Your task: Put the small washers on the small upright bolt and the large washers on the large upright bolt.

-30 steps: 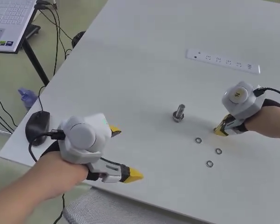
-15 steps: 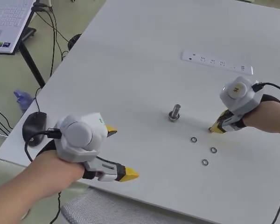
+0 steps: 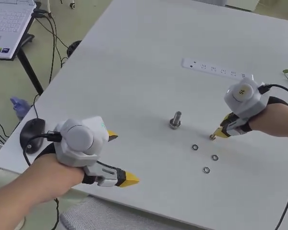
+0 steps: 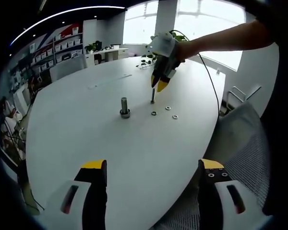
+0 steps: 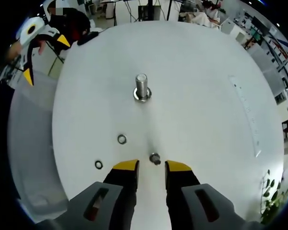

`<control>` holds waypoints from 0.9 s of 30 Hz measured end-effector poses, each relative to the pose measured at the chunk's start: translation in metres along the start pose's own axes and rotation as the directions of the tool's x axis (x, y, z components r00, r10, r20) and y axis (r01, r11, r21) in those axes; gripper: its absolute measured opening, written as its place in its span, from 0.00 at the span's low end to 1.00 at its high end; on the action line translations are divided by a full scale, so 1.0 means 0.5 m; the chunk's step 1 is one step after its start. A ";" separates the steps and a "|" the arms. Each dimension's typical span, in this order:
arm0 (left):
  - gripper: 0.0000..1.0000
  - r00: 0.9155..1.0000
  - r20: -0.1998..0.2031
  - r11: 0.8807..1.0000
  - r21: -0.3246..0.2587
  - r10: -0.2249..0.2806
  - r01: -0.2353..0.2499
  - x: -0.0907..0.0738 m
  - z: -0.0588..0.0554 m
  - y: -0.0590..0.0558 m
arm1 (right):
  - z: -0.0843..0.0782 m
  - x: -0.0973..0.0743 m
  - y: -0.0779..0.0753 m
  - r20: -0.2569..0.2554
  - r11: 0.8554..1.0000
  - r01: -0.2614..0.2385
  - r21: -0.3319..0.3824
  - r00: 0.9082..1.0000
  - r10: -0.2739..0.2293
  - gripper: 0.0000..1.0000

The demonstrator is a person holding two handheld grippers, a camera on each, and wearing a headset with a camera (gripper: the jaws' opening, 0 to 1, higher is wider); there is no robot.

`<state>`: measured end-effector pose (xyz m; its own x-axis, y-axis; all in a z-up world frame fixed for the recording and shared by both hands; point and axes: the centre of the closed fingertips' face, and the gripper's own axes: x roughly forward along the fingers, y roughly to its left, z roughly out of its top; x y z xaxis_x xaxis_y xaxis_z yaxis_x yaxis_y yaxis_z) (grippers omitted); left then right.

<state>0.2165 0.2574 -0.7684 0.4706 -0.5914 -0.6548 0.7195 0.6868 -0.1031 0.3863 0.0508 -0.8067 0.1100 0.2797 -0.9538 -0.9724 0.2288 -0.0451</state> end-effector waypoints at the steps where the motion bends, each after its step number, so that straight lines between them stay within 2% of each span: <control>1: 0.77 1.000 -0.001 1.000 0.000 0.001 -0.001 -0.001 0.000 0.000 | 0.000 0.000 0.000 0.000 1.000 0.002 -0.001 1.000 -0.002 0.23; 11: 0.76 1.000 -0.016 1.000 -0.002 0.002 -0.002 -0.005 -0.014 -0.006 | -0.002 -0.016 0.017 0.021 1.000 0.007 -0.007 1.000 -0.007 0.23; 22: 0.76 1.000 -0.001 1.000 0.002 0.007 -0.007 -0.007 -0.002 -0.009 | -0.022 -0.016 0.071 0.022 1.000 -0.010 -0.028 1.000 0.011 0.23; 27: 0.78 1.000 0.009 1.000 -0.002 0.008 -0.008 -0.007 0.003 -0.004 | -0.021 -0.020 0.096 0.040 1.000 -0.020 -0.014 0.999 0.021 0.23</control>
<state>0.2143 0.2575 -0.7650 0.4806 -0.5898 -0.6490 0.7151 0.6920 -0.0993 0.3362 0.0492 -0.8027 0.0980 0.3214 -0.9418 -0.9772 0.2104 -0.0298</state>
